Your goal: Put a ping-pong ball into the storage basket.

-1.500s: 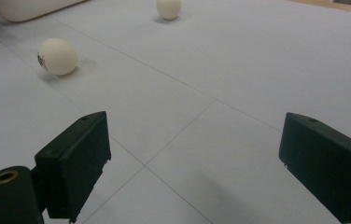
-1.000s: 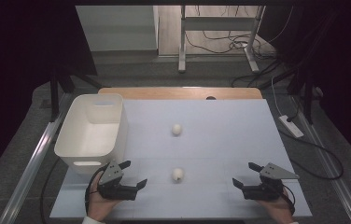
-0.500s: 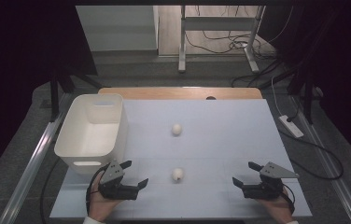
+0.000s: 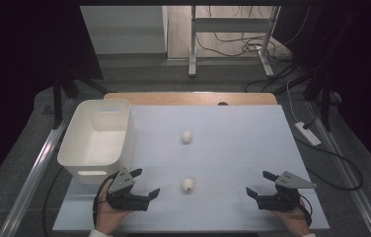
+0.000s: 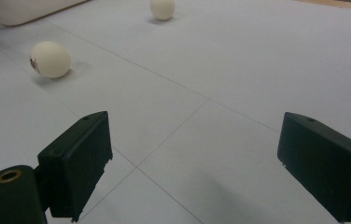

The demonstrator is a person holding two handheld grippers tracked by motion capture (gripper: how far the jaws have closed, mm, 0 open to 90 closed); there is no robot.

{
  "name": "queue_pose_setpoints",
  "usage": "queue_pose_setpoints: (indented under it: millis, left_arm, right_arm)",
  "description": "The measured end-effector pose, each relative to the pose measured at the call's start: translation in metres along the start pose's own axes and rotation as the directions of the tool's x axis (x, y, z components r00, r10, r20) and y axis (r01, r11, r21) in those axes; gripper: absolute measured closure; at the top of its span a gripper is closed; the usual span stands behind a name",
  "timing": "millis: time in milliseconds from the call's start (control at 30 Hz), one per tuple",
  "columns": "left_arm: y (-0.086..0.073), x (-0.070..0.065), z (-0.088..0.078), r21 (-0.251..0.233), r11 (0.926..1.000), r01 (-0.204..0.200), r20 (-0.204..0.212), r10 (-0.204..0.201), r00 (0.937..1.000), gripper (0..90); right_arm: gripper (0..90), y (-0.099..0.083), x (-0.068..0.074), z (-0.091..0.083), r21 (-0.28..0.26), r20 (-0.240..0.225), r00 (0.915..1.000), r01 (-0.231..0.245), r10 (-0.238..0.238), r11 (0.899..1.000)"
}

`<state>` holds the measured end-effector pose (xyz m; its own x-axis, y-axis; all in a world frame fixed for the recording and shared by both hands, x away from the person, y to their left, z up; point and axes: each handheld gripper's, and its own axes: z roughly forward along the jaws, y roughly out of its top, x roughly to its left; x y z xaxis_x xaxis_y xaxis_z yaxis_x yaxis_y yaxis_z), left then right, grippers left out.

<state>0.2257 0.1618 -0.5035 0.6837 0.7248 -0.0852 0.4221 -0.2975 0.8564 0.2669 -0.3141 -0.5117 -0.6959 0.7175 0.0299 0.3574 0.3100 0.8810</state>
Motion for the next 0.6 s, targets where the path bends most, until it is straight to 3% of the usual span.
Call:
queue_pose_setpoints:
  millis: [333,600]
  left_arm:
    - [0.0038,-0.0006,-0.0029,0.0,0.9997,0.025,-0.013,-0.025,0.9996,9.0]
    - [0.0087,-0.0041,-0.0054,0.02,0.9997,0.017,-0.027,-0.016,0.9995,9.1]
  right_arm:
    - [10.0,0.0015,0.0018,0.001,0.005,-0.005,0.9999,0.008,-0.008,1.0]
    - [10.1,0.0038,0.0034,0.0032,0.01,-0.005,0.9998,0.021,-0.021,1.0]
